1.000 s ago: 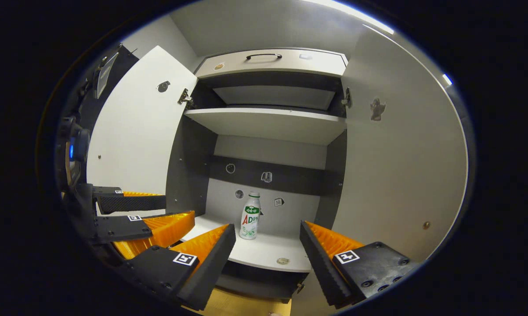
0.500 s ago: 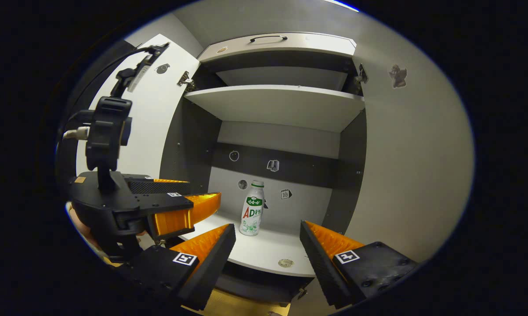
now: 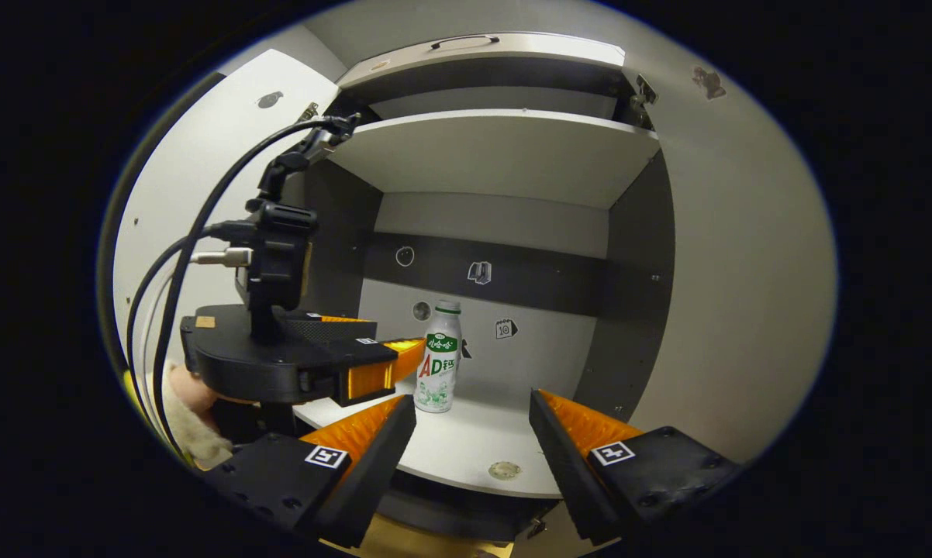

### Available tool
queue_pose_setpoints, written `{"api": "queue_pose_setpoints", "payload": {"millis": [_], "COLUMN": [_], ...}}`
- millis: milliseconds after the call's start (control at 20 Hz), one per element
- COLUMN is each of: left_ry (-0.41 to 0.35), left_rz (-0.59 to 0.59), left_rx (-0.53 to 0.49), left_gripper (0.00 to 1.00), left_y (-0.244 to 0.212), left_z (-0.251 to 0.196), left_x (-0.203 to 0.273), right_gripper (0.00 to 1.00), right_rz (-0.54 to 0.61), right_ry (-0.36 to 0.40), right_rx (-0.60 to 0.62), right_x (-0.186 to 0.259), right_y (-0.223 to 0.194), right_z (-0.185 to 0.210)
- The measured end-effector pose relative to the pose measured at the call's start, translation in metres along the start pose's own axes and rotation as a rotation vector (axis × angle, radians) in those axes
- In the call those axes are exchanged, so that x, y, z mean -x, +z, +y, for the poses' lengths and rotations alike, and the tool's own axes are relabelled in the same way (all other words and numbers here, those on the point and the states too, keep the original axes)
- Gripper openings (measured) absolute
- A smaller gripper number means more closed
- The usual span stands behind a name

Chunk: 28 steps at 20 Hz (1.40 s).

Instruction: Grasp the bottle in the cabinet with the left hand and place it on the coaster, then close the right door with the right hand and the left door with the left hand.

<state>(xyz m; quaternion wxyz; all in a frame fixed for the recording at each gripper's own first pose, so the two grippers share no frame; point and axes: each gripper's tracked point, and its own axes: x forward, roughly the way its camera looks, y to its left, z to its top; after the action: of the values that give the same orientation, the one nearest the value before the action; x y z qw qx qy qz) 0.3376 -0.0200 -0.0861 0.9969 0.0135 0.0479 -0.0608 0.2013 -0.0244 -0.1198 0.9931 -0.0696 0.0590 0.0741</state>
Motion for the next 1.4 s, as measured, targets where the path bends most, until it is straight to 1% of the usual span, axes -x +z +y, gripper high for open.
{"api": "queue_pose_setpoints", "payload": {"millis": [300, 550, 700, 850, 900, 1000, 1050, 1150, 1250, 1400], "left_ry": [-0.004, -0.024, -0.033, -0.023, -0.020, -0.045, -0.045, -0.051, -0.053, -0.061], "left_rz": [0.039, 0.048, 0.049, 0.044, 0.038, 0.026, 0.022, 0.024, 0.030, 0.012], "left_rx": [0.007, 0.021, 0.010, -0.003, 0.002, 0.033, 0.051, 0.044, 0.021, 0.020], "left_gripper": [0.94, 0.94, 0.94, 0.94, 0.94, 0.94, 0.93, 0.79, 0.77, 0.76], "left_y": [-0.025, -0.034, -0.037, -0.040, -0.040, -0.039, -0.039, -0.041, -0.040, -0.028], "left_z": [0.006, 0.003, 0.001, 0.004, 0.005, 0.001, 0.004, 0.002, 0.002, -0.003], "left_x": [-0.043, -0.076, -0.089, -0.101, -0.105, -0.110, -0.110, -0.111, -0.113, -0.109], "right_gripper": [0.98, 0.98, 0.98, 0.98, 0.98, 0.98, 0.98, 0.98, 0.98, 0.98], "right_rz": [0.026, 0.046, 0.068, 0.073, 0.071, 0.074, 0.079, 0.093, 0.100, 0.081], "right_ry": [0.010, 0.007, -0.001, 0.002, 0.001, -0.005, -0.008, -0.011, -0.011, -0.010], "right_rx": [0.031, 0.018, 0.020, 0.004, 0.002, 0.005, 0.006, 0.007, 0.005, 0.006], "right_x": [-0.023, -0.038, -0.046, -0.050, -0.052, -0.054, -0.055, -0.057, -0.058, -0.053], "right_y": [-0.024, -0.038, -0.048, -0.053, -0.054, -0.056, -0.057, -0.062, -0.064, -0.057], "right_z": [-0.003, -0.010, -0.016, -0.018, -0.018, -0.022, -0.021, -0.023, -0.023, -0.022]}}
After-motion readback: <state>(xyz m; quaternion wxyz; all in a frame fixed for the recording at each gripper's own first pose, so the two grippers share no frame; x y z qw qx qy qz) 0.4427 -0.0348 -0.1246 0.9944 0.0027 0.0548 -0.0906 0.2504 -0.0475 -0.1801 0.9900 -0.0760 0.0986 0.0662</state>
